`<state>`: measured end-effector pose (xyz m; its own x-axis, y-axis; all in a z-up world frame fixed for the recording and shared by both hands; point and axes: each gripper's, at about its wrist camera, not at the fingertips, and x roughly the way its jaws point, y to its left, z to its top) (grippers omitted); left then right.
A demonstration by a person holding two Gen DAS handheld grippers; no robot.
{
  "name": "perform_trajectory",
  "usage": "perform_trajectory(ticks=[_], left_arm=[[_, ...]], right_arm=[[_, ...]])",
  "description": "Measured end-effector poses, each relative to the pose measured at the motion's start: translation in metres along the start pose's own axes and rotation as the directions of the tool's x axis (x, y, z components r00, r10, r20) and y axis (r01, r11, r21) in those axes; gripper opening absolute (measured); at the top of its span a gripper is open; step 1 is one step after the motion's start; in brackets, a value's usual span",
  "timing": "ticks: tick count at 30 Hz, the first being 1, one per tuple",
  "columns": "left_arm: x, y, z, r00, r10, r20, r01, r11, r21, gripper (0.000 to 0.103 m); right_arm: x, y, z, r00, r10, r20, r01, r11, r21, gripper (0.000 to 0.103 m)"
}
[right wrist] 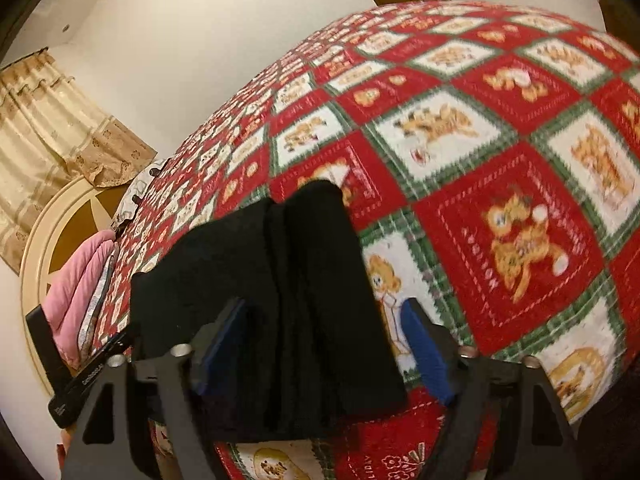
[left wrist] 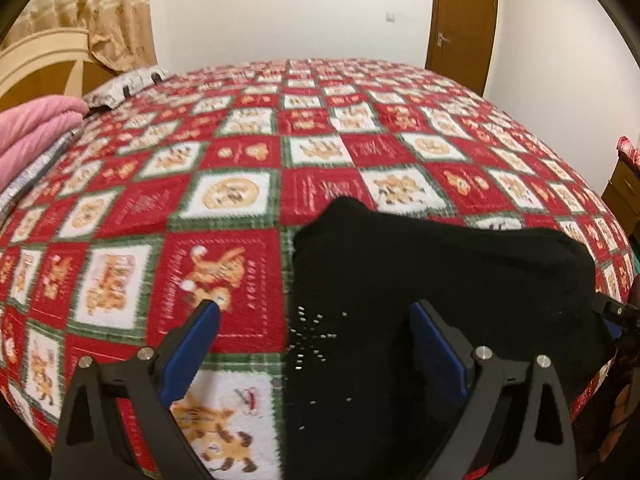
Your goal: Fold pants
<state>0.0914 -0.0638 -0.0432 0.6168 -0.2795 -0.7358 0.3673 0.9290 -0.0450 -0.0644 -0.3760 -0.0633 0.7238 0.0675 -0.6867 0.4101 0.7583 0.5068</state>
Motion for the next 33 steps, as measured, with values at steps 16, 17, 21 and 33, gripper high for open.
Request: perform_trajectory(ticks=[16, 17, 21, 33], left_arm=[[0.014, -0.002, -0.011, 0.997, -0.033, -0.074, 0.029, 0.998, -0.051, 0.103], [0.014, -0.003, -0.012, 0.997, -0.031, -0.076, 0.027, 0.998, -0.052, 0.103], [0.013, -0.004, -0.013, 0.995, -0.029, -0.094, 0.023, 0.998, -0.064, 0.103], [0.011, -0.014, -0.016, 0.989, -0.067, -0.132, 0.059, 0.996, -0.064, 0.103]], right_arm=[[0.017, 0.039, -0.023, 0.998, -0.034, -0.052, 0.023, 0.98, -0.196, 0.089], [0.019, 0.04, -0.025, 0.998, -0.048, -0.048, 0.037, 0.976, -0.215, 0.089], [0.018, 0.048, -0.028, 0.994, -0.101, -0.044, 0.085, 0.958, -0.275, 0.082], [0.014, 0.048, -0.028, 0.996, -0.085, -0.025, 0.074, 0.952, -0.297, 0.071]])
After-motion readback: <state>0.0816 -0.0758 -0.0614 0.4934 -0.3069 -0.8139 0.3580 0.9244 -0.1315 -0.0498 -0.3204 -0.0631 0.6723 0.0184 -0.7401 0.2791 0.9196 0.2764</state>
